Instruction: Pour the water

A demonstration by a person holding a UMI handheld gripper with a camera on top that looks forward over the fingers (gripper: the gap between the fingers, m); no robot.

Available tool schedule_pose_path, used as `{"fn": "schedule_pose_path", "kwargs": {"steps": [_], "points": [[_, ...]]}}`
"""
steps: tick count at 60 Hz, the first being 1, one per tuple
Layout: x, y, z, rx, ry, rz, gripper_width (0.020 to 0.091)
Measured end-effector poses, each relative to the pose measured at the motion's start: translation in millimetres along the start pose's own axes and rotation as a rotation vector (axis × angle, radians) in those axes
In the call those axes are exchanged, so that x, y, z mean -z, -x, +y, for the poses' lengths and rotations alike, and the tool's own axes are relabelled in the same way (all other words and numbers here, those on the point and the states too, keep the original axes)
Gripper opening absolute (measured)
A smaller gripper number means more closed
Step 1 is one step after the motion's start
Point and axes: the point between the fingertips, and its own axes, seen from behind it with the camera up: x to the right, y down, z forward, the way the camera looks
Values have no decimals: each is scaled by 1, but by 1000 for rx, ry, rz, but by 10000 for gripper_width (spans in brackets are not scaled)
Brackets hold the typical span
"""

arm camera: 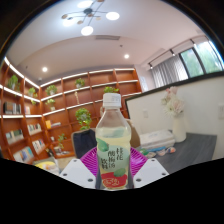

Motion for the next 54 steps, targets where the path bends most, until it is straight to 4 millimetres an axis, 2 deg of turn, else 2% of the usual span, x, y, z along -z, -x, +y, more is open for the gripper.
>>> {"fn": "schedule_pose_path", "kwargs": {"steps": [6,7,11,13,14,15,19,20,21,23,25,28,29,30,34,36,44,45,52,54], "points": [[-4,-58,-1,168,-5,131,372],[-17,-71,7,191,-11,142,371],[-17,-99,12,230,2,208,370],[-12,-105,14,242,15,231,370],[-25,-126,24,250,12,235,372],[-27,-134,29,252,17,244,371],[-31,-151,39,258,48,279,371],[-29,-150,40,262,57,285,372],[-37,-165,50,270,59,289,371],[-39,-172,58,276,76,303,372],[-37,-168,61,280,100,314,373],[-40,-174,72,290,123,319,373],[-41,-176,77,293,131,318,371],[-51,-190,87,297,132,312,372],[-52,-196,108,291,170,300,381],[-53,-195,103,288,128,298,376],[-52,-196,107,262,132,294,375],[-51,-196,107,258,132,294,405],[-52,-198,106,231,141,289,480],[-50,-199,107,223,152,289,533]]}}
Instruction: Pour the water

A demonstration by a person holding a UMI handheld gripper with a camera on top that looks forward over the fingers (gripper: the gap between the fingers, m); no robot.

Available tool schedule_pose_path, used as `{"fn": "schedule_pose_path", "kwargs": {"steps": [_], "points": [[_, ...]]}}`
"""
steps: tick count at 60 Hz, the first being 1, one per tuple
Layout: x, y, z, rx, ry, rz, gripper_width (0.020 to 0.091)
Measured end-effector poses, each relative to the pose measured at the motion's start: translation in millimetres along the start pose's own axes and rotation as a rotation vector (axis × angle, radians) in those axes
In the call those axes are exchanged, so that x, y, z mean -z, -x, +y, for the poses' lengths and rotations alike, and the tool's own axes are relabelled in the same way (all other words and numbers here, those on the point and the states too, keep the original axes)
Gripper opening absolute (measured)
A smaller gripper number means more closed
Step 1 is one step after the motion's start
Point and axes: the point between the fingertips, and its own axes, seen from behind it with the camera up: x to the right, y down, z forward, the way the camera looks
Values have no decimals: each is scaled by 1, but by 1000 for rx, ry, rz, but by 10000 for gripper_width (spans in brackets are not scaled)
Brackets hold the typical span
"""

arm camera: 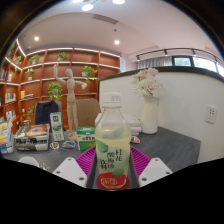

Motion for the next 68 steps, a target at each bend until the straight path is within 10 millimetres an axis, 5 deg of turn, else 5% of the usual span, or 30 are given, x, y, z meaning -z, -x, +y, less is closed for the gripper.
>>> {"fn": "schedule_pose_path", "kwargs": {"steps": [4,6,40,52,68], "points": [[6,-4,1,10,16,9,720],[12,-5,2,15,20,12,753],[200,29,7,25,2,-119,761],[237,28,6,33,-1,-112,766],[259,35,7,8,-11,-121,766]]}}
